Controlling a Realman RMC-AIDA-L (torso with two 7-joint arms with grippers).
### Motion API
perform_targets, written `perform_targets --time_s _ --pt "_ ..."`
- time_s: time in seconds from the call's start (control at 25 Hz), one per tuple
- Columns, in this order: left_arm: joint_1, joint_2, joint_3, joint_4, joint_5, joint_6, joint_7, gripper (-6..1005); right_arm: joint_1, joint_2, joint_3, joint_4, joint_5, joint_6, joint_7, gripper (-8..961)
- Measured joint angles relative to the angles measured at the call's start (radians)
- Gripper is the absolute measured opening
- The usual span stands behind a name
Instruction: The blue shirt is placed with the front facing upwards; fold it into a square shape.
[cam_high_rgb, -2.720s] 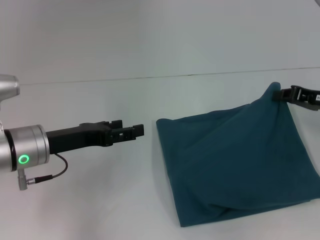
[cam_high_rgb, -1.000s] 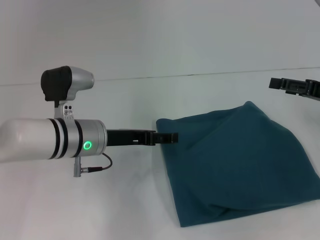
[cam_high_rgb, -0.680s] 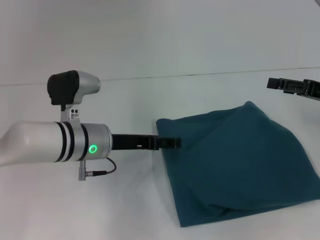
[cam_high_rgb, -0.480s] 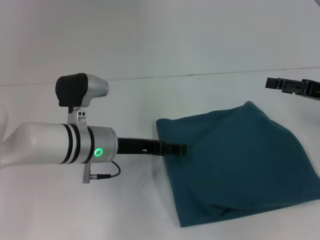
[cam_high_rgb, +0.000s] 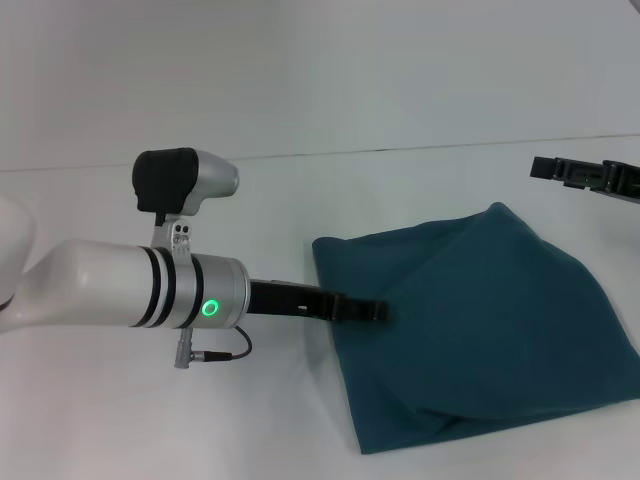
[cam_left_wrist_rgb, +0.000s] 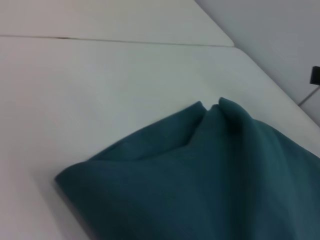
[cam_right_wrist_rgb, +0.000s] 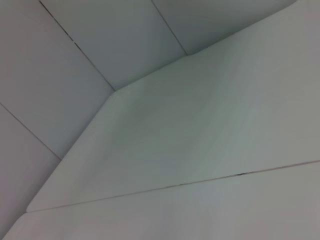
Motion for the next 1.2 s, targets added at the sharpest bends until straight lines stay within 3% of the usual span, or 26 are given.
perform_targets --time_s 0.48,0.8,1.04,1.2 --pt "-0.008 -0.001 0.019 -0.002 -0.001 0.003 -0.003 887 0.0 0.0 0.003 0.0 0.001 0.008 0.0 900" --pt "-0.01 0.002 0.05 0.004 0.008 -0.005 -0.003 764 0.007 0.001 0.003 0.0 0.001 0.009 -0.001 900" --pt "-0.01 0.002 0.06 0.006 0.01 -0.004 -0.003 541 0.008 0.003 0.003 0.0 0.001 0.019 -0.001 899" --pt "-0.009 0.002 0.061 0.009 0.01 -0.001 -0.003 456 0.008 0.003 0.003 0.001 0.002 0.019 -0.001 899"
